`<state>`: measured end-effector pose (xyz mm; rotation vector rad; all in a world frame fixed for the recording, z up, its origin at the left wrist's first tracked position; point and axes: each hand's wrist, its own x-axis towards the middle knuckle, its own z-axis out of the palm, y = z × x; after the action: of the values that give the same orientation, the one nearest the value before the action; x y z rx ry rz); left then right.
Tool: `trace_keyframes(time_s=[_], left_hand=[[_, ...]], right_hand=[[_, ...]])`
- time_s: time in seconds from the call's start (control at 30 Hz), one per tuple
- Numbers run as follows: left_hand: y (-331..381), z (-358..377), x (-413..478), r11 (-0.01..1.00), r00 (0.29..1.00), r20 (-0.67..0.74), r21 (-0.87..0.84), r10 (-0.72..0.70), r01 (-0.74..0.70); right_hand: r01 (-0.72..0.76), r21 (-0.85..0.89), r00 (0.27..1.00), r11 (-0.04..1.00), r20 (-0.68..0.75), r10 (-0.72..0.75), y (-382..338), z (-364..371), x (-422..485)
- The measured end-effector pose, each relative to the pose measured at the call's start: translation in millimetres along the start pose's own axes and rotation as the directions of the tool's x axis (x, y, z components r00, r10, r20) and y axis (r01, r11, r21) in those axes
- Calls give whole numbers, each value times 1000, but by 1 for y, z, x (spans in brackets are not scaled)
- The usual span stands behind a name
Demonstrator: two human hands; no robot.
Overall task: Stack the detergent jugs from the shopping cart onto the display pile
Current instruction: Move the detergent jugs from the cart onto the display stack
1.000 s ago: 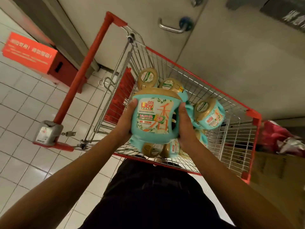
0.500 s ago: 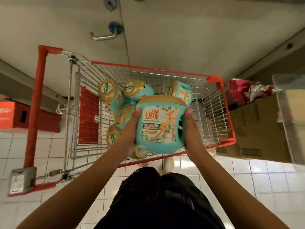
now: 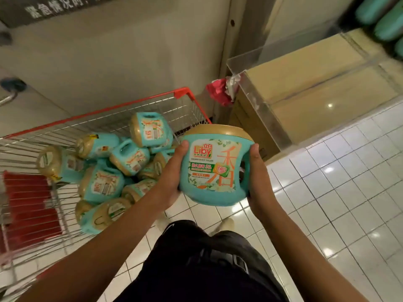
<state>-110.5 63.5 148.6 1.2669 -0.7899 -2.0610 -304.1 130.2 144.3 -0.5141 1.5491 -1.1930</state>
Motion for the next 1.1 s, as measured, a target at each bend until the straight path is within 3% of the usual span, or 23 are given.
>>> trace_keyframes(time_s=[0.27,0.47,1.1], left_hand=[[-47,167,40,979,983,171,201,-68,33],[-66,255,92,955,964,232,291,-127,56],[-28,521,317,962,951,248,243,-185,124]], right_hand=[[42,76,991,996,-132,-32,-14,-177,9],[37,153,981,987,-192,-7,-23,-269,36],[-66,171,975,983,-200,101,-181,-492,257]])
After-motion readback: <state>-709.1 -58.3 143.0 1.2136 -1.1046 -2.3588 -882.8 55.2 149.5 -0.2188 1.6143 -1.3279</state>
